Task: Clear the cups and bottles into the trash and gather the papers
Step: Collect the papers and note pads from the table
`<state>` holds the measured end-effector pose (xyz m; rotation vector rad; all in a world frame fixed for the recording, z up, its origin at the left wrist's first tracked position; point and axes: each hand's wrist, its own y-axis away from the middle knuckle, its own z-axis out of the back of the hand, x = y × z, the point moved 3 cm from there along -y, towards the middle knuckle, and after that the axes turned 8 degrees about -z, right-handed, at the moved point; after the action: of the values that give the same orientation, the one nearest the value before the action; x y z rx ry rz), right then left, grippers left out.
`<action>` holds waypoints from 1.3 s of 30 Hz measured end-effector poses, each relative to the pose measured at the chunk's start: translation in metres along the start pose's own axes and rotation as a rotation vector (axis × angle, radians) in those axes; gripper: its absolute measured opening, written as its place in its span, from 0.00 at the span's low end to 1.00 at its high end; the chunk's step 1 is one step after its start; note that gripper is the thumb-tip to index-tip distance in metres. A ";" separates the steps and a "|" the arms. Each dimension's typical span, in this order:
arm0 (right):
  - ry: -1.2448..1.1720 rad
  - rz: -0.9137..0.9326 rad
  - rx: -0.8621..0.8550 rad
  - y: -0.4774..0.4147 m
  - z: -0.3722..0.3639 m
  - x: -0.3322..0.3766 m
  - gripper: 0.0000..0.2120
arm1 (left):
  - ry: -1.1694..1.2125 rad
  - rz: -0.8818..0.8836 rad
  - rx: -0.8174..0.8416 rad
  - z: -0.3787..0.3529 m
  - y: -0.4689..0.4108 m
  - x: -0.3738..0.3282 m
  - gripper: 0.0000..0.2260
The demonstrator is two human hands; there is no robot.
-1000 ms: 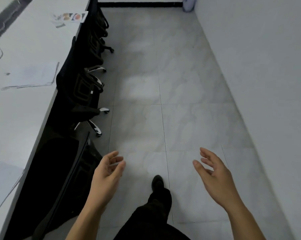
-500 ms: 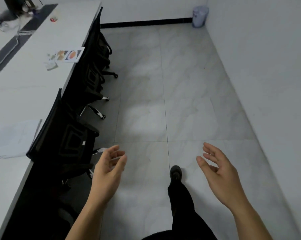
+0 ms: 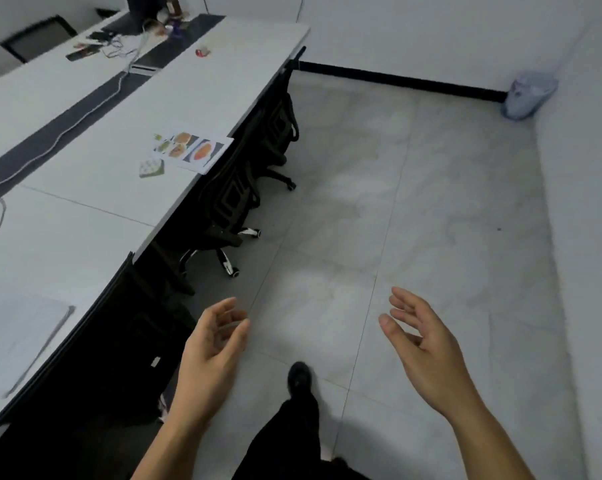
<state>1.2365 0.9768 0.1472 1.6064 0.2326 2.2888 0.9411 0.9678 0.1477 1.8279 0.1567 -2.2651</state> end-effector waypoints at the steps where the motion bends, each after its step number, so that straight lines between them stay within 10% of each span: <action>1: 0.003 -0.004 0.022 -0.028 -0.004 0.004 0.21 | -0.001 0.020 -0.021 -0.008 -0.020 0.006 0.14; 18: 0.052 0.121 0.241 -0.470 -0.123 0.221 0.21 | -0.031 0.024 -0.204 -0.029 -0.456 -0.036 0.15; 39: 0.587 -0.044 0.831 -0.812 -0.476 0.310 0.32 | -0.272 0.572 -0.767 0.086 -0.681 0.078 0.29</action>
<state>0.8391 1.8714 -0.0057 1.1018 1.4951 2.7409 0.6797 1.5999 0.0502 0.9944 0.3444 -1.6804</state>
